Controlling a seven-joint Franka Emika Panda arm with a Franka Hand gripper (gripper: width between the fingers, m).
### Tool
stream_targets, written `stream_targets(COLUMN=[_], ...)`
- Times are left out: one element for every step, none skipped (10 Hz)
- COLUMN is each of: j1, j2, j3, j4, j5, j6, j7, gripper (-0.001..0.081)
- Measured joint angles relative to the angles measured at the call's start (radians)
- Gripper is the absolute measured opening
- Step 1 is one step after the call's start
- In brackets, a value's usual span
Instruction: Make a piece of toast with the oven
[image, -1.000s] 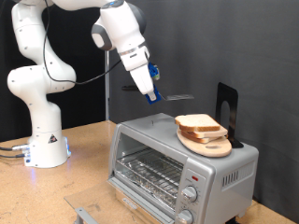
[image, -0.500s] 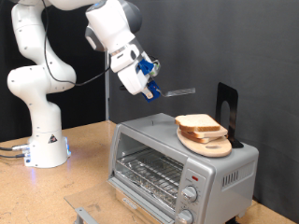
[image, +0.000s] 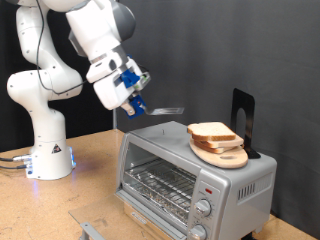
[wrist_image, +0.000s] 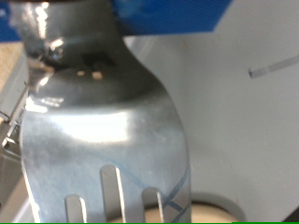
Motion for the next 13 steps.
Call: stream_targets(j1=[-0.004, -0.007, -0.014, -0.021, -0.021, -0.021, -0.023, -0.029, -0.03, -0.03, -0.029, -0.029, -0.029], j2=[-0.013, -0.029, -0.043, -0.052, -0.052, -0.047, -0.031, -0.002, 0.036, 0.076, 0.114, 0.148, 0.176], j3=[-0.028, -0.048, -0.06, -0.063, -0.062, -0.06, -0.051, -0.035, -0.018, -0.001, 0.013, 0.026, 0.04], j4=[-0.013, -0.026, -0.036, -0.037, -0.038, -0.038, -0.032, -0.02, -0.004, 0.014, 0.035, 0.056, 0.075], j5=[-0.001, -0.007, -0.023, -0.033, -0.033, -0.037, -0.058, -0.08, -0.088, -0.089, -0.089, -0.089, -0.089], j6=[-0.02, -0.038, -0.07, -0.094, -0.091, -0.091, -0.089, -0.071, -0.038, -0.006, 0.015, 0.024, 0.031], j7=[-0.052, -0.083, -0.089, -0.089, -0.089, -0.081, -0.06, -0.028, -0.005, 0.004, 0.009, 0.02, 0.026], gripper=[0.0443, 0.0443, 0.0443, 0.0443, 0.0443, 0.0443, 0.0443, 0.0443, 0.0443, 0.0443, 0.0443, 0.0443, 0.0443])
